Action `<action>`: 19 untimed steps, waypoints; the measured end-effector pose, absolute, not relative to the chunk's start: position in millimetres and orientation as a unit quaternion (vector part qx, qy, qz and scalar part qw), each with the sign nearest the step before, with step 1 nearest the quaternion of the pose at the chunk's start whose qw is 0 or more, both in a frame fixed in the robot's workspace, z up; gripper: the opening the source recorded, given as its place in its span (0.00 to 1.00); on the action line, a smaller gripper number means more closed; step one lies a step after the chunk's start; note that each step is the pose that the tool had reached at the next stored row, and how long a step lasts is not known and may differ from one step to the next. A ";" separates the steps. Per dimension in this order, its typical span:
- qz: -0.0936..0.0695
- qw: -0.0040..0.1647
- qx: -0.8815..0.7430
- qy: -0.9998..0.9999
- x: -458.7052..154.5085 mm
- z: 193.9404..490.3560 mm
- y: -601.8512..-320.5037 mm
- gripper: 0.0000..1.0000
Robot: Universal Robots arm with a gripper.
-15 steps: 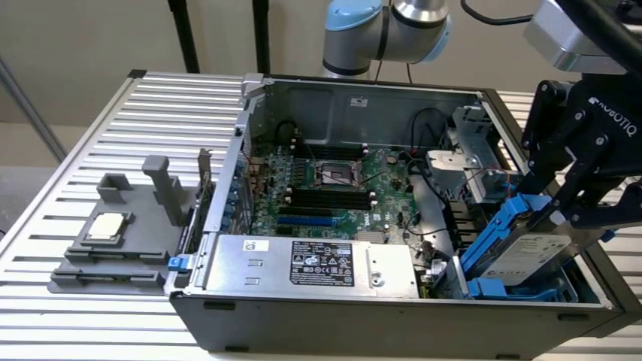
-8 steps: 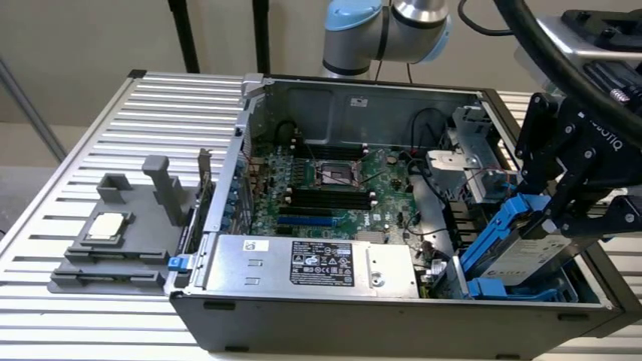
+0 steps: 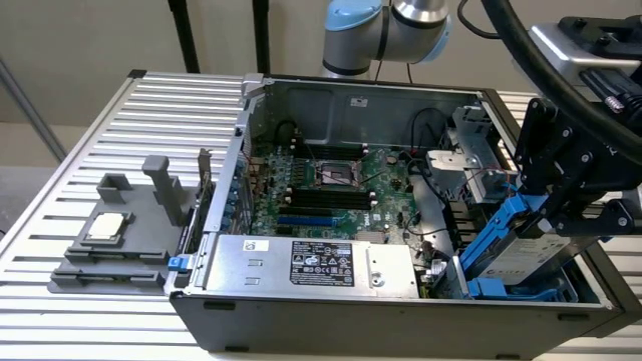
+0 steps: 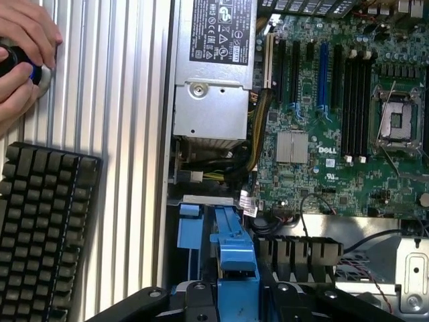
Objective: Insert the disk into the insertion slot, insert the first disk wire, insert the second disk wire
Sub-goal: 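Insert the disk into the insertion slot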
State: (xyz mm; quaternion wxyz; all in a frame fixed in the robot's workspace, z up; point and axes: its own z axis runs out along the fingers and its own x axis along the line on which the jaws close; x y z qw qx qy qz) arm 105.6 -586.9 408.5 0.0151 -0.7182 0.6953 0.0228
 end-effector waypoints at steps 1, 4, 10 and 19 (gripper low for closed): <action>0.023 0.015 -0.718 0.695 105.6 408.5 -586.9 0.33; 0.023 0.015 -0.718 0.695 105.6 408.6 -586.9 0.33; 0.022 0.016 -0.718 0.695 105.1 408.5 -586.9 0.33; 0.019 0.020 -0.718 0.695 97.7 408.5 -587.0 0.33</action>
